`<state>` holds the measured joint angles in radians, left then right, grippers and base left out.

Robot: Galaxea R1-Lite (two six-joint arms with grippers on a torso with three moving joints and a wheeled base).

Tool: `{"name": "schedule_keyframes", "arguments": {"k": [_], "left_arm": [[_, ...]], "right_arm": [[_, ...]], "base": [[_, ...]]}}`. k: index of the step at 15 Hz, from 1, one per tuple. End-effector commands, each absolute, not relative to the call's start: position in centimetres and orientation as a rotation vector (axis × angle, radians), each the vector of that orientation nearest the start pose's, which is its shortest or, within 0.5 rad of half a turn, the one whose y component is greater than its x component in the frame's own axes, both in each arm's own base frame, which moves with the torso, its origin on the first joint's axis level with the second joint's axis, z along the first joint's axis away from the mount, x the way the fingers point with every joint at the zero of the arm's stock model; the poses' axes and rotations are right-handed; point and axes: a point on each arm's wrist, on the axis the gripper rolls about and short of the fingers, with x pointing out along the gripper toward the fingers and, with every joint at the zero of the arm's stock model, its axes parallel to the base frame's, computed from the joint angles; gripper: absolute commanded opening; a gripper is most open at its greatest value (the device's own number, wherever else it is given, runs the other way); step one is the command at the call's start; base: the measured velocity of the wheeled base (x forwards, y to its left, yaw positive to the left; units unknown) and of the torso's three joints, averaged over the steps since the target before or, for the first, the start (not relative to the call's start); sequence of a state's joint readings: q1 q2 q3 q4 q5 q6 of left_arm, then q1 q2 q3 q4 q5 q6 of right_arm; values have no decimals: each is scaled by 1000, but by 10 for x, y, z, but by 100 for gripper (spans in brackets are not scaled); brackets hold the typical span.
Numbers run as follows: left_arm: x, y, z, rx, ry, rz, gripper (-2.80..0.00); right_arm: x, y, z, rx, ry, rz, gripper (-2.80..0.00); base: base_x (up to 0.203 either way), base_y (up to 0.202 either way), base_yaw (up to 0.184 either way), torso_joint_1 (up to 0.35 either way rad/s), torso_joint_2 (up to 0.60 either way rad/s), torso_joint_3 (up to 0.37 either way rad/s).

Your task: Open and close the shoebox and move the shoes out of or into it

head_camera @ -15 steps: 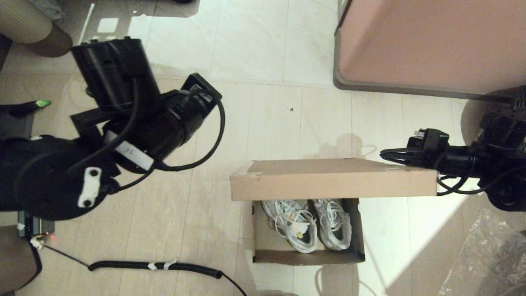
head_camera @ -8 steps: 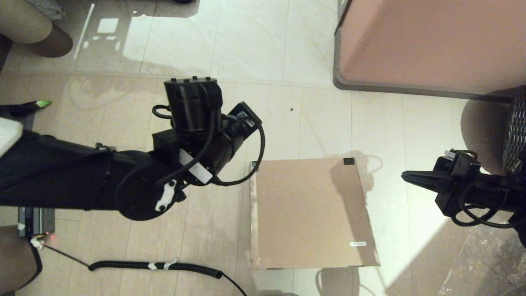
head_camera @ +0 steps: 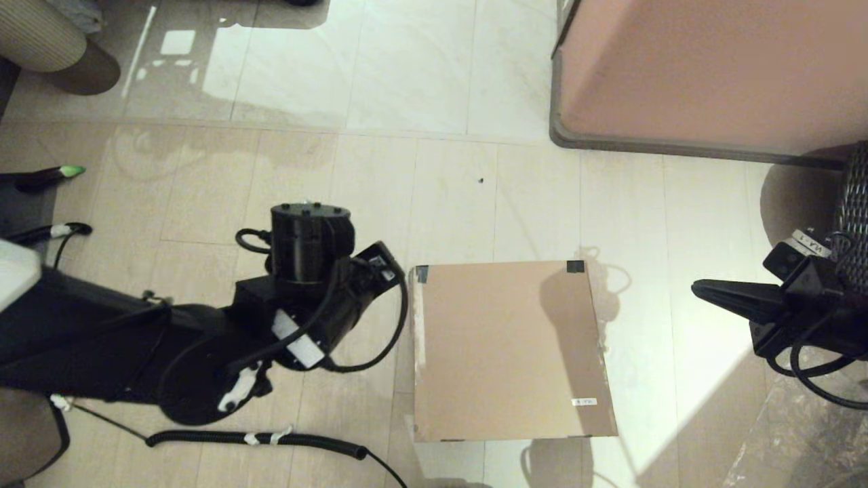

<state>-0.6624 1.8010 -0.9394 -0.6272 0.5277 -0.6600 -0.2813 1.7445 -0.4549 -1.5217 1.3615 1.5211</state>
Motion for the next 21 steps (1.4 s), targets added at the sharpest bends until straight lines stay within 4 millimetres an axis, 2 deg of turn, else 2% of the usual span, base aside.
{"name": "schedule_keyframes", "arguments": {"k": [1, 2, 4, 6, 8, 11, 12, 14, 16, 17, 21], "left_arm": [[259, -154, 177, -473, 244, 33, -280], [251, -128, 170, -425, 259, 97, -280], [218, -81, 158, -334, 286, 201, -280], [170, -44, 141, -281, 312, 284, -280], [127, -17, 128, -252, 294, 372, -280], [66, 0, 128, -176, 186, 359, -280], [44, 3, 126, -128, 151, 317, -280], [13, 5, 110, 14, 196, 167, -280], [1, 2, 96, 109, 188, -85, -280], [0, 0, 92, 119, 192, -146, -280], [0, 0, 85, 118, 242, 103, -280]], "right_arm": [[232, -37, 170, 1138, 668, 995, -280], [224, -33, 166, 1122, 673, 1006, -280], [204, -24, 166, 1103, 683, 1029, -280], [187, -19, 169, 1087, 680, 1043, -280], [174, -17, 170, 1078, 672, 1047, -280], [171, -16, 168, 1084, 676, 1044, -280], [172, -16, 171, 1073, 667, 1049, -280], [169, -17, 173, 1065, 654, 1048, -280], [165, -16, 173, 1067, 653, 1046, -280], [165, -16, 172, 1068, 653, 1043, -280], [174, -19, 168, 1091, 670, 1029, -280]], "base": [[0, 0, 0, 0, 0, 0], [0, 0, 0, 0, 0, 0], [0, 0, 0, 0, 0, 0], [0, 0, 0, 0, 0, 0], [0, 0, 0, 0, 0, 0], [0, 0, 0, 0, 0, 0], [0, 0, 0, 0, 0, 0], [0, 0, 0, 0, 0, 0], [0, 0, 0, 0, 0, 0], [0, 0, 0, 0, 0, 0], [0, 0, 0, 0, 0, 0]]}}
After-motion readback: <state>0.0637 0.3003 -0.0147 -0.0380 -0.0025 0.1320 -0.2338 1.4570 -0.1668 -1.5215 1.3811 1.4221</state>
